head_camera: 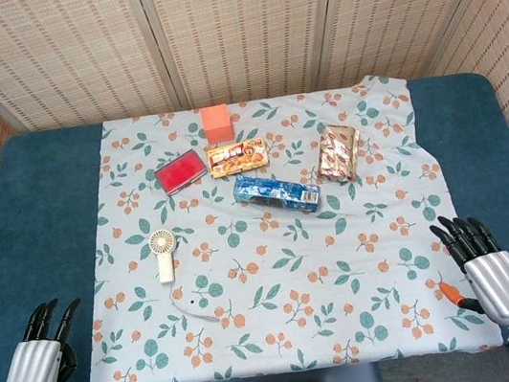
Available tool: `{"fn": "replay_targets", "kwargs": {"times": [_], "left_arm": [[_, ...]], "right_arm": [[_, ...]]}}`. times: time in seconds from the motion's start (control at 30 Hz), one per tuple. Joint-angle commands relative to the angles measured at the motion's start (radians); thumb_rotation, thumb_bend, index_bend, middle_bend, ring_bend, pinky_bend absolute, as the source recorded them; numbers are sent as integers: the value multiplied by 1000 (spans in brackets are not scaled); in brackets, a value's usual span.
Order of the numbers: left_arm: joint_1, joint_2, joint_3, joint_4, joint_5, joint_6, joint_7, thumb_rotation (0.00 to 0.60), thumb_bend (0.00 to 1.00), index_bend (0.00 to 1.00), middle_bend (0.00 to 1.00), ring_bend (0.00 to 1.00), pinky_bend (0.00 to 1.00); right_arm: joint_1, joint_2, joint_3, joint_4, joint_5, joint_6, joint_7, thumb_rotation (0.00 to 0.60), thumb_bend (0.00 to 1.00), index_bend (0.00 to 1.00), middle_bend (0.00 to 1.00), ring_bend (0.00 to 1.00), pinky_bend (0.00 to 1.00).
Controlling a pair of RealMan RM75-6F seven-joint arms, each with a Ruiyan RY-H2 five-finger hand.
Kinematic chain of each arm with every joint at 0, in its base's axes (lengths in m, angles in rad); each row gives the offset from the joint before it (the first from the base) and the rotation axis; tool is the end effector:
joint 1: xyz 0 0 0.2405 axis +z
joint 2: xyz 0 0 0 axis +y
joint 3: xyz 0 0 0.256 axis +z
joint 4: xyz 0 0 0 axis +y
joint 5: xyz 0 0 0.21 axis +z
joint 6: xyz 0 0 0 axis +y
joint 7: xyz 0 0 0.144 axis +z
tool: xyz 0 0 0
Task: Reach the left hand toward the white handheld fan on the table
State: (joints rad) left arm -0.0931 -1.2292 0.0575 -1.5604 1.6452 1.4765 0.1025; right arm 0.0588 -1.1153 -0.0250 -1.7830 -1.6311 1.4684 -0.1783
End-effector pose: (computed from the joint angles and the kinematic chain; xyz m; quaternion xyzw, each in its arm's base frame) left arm -0.2975 0.1582 0.1053 -0.6696 -0.3680 -0.3716 0.5274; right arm -0.2686 -0.1535 0.1298 0.6489 -0.3833 0.3793 0.5368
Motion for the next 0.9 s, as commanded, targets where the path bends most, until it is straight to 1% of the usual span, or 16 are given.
{"fn": "replay_targets", "kwargs": {"times": [0.03,0.13,0.2,0.23,0.27,0.3,0.33,0.37,0.4,0.43,0.47,0.53,0.67,0.77,0.9], "left_arm": [[-3,-5,2,-2,1,-8,9,600,376,0,0,0,74],[-17,-27,5,6,16,-27,15,600,391,0,0,0,95],[-38,-64,1,31,24,-53,11,600,427,0,22,2,162],[-50,-80,-3,39,22,-73,19,600,455,0,72,30,236],[-64,-96,-7,48,22,-92,25,600,492,0,183,118,361],[-80,-114,-14,59,24,-111,30,600,513,0,274,205,447],[-104,-141,-25,82,30,-129,30,600,547,0,442,383,583],[-121,-165,-35,105,37,-140,22,600,585,0,631,576,717],[-138,-188,-42,132,41,-152,11,600,620,0,770,716,809],[-160,-216,-49,168,47,-167,-1,600,661,0,889,830,890],[-174,-234,-55,195,46,-181,-7,600,702,0,950,884,934],[-202,-269,-66,238,30,-220,-14,600,766,0,990,921,964],[-249,-311,-93,278,-29,-306,8,600,850,0,1000,957,995],[-280,-335,-105,299,-56,-349,22,600,872,0,1000,975,1000],[-306,-371,-120,354,-84,-374,34,600,876,0,1000,979,1000]], "right_arm": [[2,1,3,1,5,-4,10,600,161,0,0,0,0],[1,4,4,6,-2,4,14,600,162,0,0,0,0],[-1,4,7,6,-1,11,18,600,162,0,0,0,0],[-1,3,8,7,-1,12,18,600,162,0,0,0,0],[-1,2,10,11,0,13,17,600,162,0,0,0,0],[0,1,11,14,2,12,16,600,162,0,0,0,0],[1,-1,13,18,8,8,16,600,161,0,0,0,0],[2,-2,15,20,13,5,17,600,162,0,0,0,0],[3,-4,17,23,18,3,16,600,162,0,0,0,0],[5,-8,19,28,22,-1,14,600,162,0,0,0,0],[6,-10,19,32,24,-4,12,600,162,0,0,0,0],[9,-15,18,35,33,-15,10,600,162,0,0,0,0],[11,-21,16,41,52,-33,-2,600,161,0,0,0,0],[11,-23,18,39,66,-40,-8,600,161,0,0,0,0],[11,-22,17,39,70,-43,-12,600,162,0,0,0,0]]}}
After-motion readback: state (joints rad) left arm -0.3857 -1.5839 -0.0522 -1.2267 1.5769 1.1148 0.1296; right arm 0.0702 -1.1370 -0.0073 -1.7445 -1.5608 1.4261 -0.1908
